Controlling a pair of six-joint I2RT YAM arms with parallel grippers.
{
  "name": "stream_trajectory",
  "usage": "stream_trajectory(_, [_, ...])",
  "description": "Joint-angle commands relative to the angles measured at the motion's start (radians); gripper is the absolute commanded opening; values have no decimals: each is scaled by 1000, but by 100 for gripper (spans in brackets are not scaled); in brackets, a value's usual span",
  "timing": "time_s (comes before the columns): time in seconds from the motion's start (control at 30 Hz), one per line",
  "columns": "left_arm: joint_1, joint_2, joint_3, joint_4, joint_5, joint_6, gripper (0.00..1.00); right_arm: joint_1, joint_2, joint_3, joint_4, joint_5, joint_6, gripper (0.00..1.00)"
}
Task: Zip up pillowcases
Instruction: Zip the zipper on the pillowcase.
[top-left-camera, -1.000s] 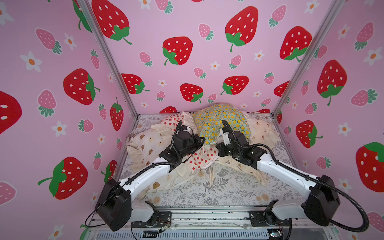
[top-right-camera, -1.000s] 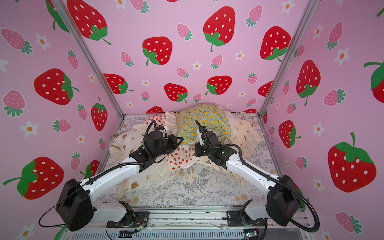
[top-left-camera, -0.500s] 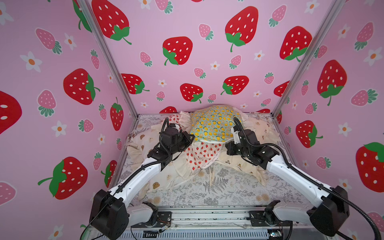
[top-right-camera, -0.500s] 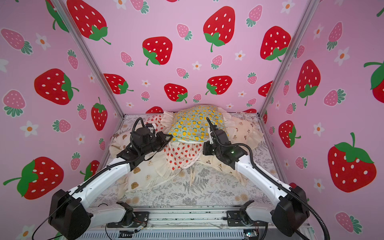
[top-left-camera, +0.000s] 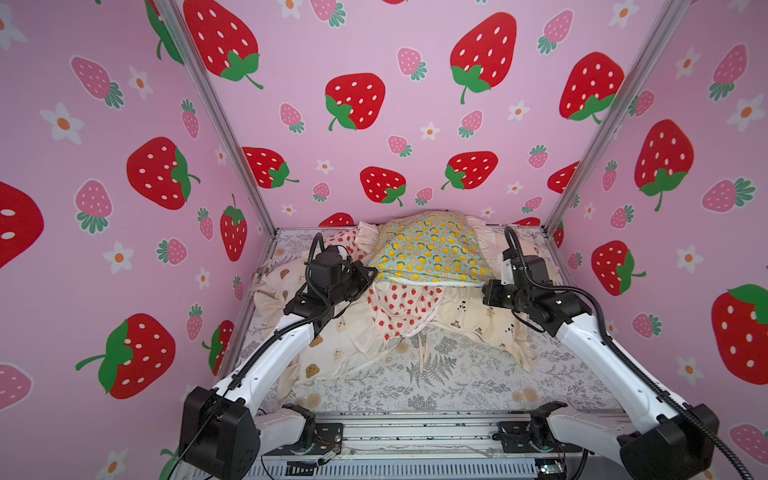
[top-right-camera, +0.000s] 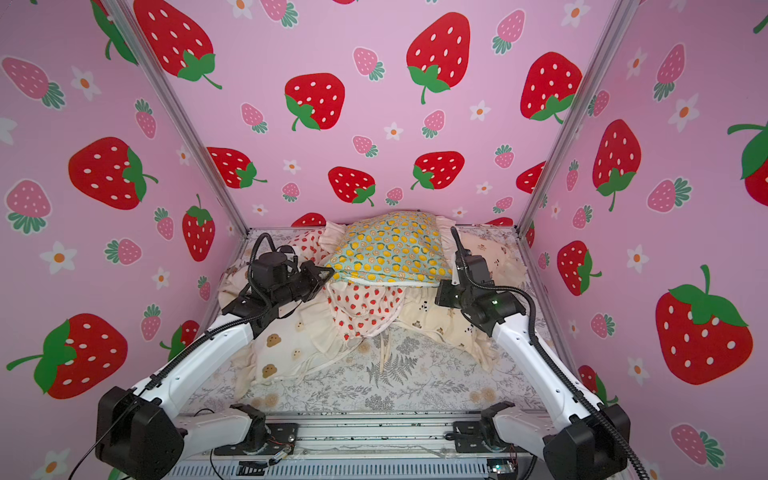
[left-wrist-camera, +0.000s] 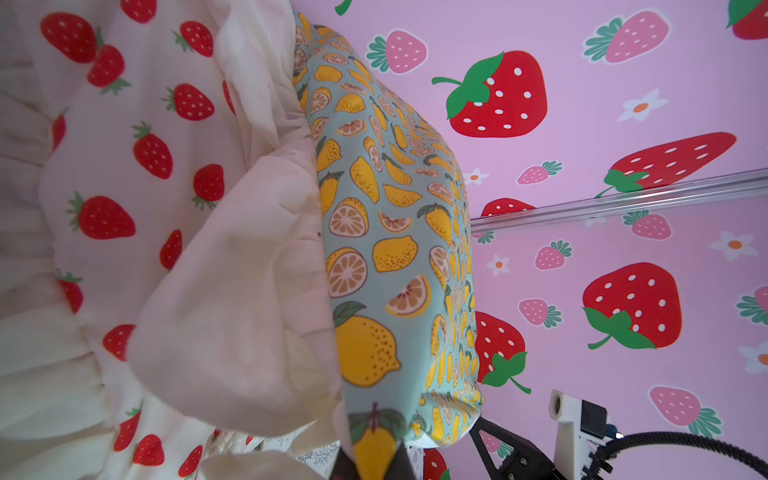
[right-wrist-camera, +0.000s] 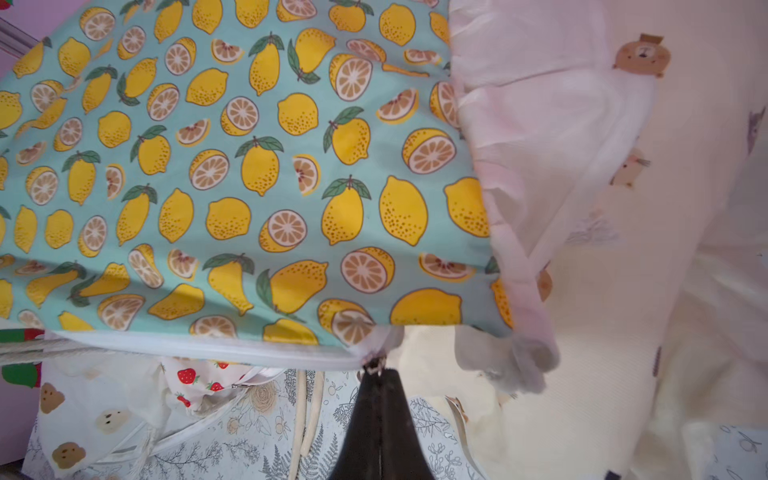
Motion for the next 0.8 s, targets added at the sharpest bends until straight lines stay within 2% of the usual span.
stream_trajectory(0.0, [9,-18,38,13,0,-3,0,-9,-12,26,-47,-32,-28,0])
stream_trajectory(0.17, [-43,8,47,36,9,-21,0,47,-16,48,-60,-12,-82,1])
stream_trajectory(0.2, [-54,14,55,39,9,-26,0,64,-17,53,-65,0,-93,7])
stream_trajectory(0.3, [-78,28,76,47,9,-36,0,118,-16,78,-98,47,-124,18])
stream_trajectory(0.4, [-91,36,96,51,12,-43,0,186,-26,101,-130,119,-162,36])
stream_trajectory(0.57, [-104,42,110,76,23,-75,0,286,-52,118,-98,158,-263,51])
stream_trajectory(0.6, [-108,42,115,76,23,-81,0,306,-54,119,-77,160,-285,57])
stream_trajectory(0.77, [-128,33,137,72,11,-100,0,400,7,145,4,174,-405,72])
